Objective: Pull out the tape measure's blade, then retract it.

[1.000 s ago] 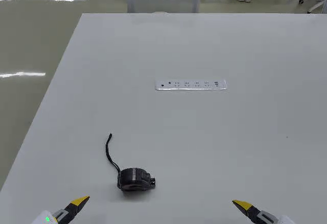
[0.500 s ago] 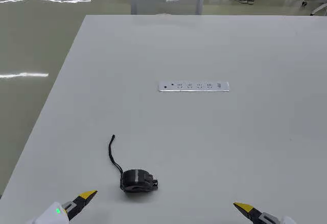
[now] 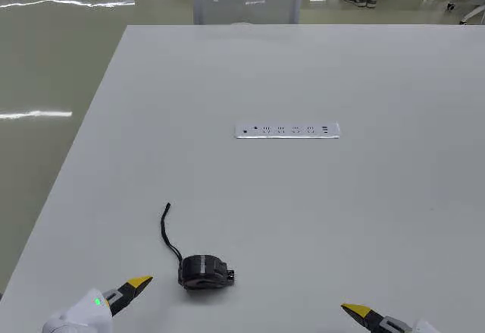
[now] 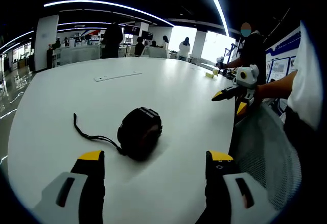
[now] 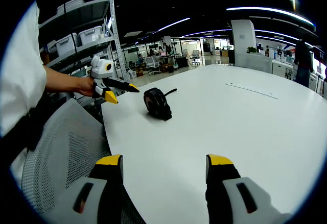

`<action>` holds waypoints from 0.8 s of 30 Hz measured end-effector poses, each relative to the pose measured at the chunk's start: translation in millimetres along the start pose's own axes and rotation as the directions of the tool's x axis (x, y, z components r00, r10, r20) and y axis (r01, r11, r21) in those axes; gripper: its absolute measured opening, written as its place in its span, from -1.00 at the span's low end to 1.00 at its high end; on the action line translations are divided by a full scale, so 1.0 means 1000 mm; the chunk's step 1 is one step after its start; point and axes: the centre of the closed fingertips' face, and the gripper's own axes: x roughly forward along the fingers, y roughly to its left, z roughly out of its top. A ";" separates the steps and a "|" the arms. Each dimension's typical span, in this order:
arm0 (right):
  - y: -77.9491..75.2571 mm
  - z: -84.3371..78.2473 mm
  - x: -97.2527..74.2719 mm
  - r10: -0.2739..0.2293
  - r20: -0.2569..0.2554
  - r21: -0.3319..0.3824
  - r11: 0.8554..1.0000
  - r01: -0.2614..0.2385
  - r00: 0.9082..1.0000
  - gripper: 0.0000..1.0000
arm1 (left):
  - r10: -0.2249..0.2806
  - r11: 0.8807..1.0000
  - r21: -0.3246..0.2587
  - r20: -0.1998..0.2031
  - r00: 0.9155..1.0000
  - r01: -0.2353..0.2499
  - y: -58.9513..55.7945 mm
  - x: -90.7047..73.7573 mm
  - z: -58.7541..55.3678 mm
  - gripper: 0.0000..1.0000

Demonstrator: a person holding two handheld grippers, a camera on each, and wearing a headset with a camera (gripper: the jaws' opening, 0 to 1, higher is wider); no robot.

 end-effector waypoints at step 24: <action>-0.003 0.006 0.014 0.076 -0.003 -0.034 0.997 -0.076 0.997 0.16 | -0.069 0.995 0.073 -0.031 0.997 0.071 0.015 0.027 0.010 0.43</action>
